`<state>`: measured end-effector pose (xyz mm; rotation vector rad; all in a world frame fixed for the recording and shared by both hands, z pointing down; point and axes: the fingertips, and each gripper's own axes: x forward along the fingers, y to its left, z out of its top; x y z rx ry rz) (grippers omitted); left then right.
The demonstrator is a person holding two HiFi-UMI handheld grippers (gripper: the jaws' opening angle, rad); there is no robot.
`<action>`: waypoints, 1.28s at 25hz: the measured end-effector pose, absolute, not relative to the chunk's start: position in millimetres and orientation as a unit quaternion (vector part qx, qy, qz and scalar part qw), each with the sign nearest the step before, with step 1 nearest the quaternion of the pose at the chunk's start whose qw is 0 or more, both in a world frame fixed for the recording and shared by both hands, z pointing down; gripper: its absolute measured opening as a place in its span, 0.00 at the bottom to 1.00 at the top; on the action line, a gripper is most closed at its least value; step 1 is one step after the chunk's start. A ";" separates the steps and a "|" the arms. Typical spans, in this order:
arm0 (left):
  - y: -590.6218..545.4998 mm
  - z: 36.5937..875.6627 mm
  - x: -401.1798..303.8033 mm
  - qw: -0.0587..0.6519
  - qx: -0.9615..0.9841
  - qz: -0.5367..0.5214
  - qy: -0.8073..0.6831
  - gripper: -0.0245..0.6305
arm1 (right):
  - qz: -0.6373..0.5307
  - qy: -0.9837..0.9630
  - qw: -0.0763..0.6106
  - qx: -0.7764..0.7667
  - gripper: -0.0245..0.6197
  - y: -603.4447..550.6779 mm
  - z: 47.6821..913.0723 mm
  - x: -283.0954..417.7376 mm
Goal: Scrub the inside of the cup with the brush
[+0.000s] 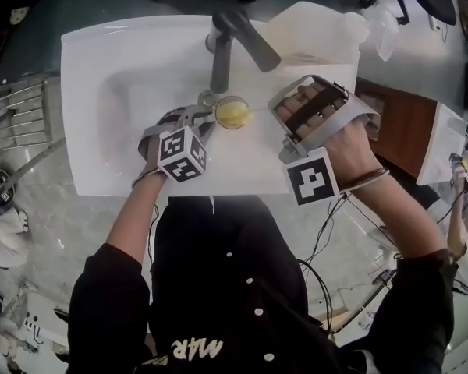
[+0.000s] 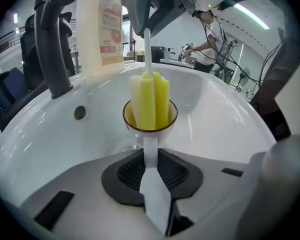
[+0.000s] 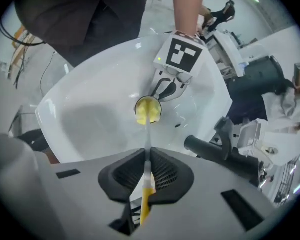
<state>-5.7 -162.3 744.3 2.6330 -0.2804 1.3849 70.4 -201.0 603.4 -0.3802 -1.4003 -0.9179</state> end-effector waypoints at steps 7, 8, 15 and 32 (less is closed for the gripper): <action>-158.1 743.3 -2.3 0.095 0.868 0.478 -0.093 0.17 | -0.445 -0.538 0.674 -0.242 0.10 -199.9 629.9 51.7; -158.1 743.8 -2.9 0.098 0.866 0.480 -0.096 0.17 | -0.438 -0.539 0.679 -0.235 0.10 -200.2 634.3 51.4; -164.9 742.7 -2.7 0.084 0.861 0.487 -0.120 0.17 | -0.105 -0.682 0.721 -0.064 0.11 -193.4 654.2 84.0; -172.1 734.3 3.5 0.023 0.857 0.502 -0.115 0.17 | 0.555 -0.671 0.478 0.117 0.13 -172.9 650.5 101.1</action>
